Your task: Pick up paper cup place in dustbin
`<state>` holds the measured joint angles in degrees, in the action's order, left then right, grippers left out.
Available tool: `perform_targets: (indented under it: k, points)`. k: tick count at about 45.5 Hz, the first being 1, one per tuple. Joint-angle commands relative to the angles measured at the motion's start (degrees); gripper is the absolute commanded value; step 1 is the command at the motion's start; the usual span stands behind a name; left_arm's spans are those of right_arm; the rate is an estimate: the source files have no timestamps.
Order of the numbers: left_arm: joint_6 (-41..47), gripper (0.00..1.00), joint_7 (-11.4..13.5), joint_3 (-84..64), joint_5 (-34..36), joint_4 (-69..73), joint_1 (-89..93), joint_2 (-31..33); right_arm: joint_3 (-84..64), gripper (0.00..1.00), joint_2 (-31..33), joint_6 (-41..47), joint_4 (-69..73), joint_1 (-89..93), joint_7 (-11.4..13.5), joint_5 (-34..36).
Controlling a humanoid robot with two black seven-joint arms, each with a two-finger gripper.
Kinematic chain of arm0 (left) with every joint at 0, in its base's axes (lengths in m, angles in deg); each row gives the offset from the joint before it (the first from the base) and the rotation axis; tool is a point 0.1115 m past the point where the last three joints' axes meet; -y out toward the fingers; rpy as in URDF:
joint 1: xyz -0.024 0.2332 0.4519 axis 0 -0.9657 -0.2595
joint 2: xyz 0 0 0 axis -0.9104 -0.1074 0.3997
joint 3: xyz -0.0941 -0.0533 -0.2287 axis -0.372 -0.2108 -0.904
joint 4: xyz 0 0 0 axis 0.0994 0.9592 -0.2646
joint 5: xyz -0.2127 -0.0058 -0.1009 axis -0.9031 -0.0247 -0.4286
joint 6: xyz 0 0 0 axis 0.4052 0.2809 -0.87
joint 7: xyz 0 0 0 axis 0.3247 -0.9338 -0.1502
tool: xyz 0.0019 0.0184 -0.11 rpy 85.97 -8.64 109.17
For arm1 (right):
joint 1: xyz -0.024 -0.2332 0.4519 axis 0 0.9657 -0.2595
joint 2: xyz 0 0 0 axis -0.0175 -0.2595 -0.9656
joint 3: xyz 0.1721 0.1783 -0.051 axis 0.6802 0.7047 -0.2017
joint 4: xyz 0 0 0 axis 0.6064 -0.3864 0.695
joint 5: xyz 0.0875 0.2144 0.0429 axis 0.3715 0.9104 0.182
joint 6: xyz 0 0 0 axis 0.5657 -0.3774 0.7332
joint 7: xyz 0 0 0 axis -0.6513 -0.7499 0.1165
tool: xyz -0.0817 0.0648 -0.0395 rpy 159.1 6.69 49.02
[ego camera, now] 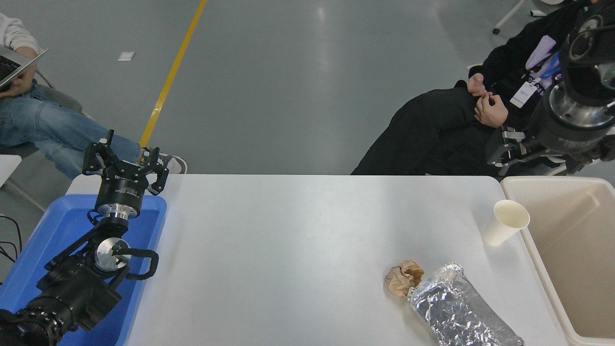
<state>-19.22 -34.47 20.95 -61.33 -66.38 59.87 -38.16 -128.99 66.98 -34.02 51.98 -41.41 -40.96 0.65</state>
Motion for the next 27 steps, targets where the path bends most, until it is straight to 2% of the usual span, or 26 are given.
perform_targets:
  k: [1,20,27]
  points:
    - [-0.02,0.99,0.0,-0.04,-0.03,0.03,-0.01,-0.05,0.19,1.0,2.3,-14.5,-3.04,10.07,-0.13,-6.9]
    - [-0.02,0.99,0.0,-0.04,-0.03,0.03,-0.01,-0.05,8.8,1.0,2.48,-15.74,-26.06,38.28,-0.13,-7.26]
    - [-0.02,0.99,0.0,-0.04,0.05,-0.05,-0.01,-0.05,12.23,1.0,2.57,-17.05,-30.2,44.18,-0.13,-7.08]
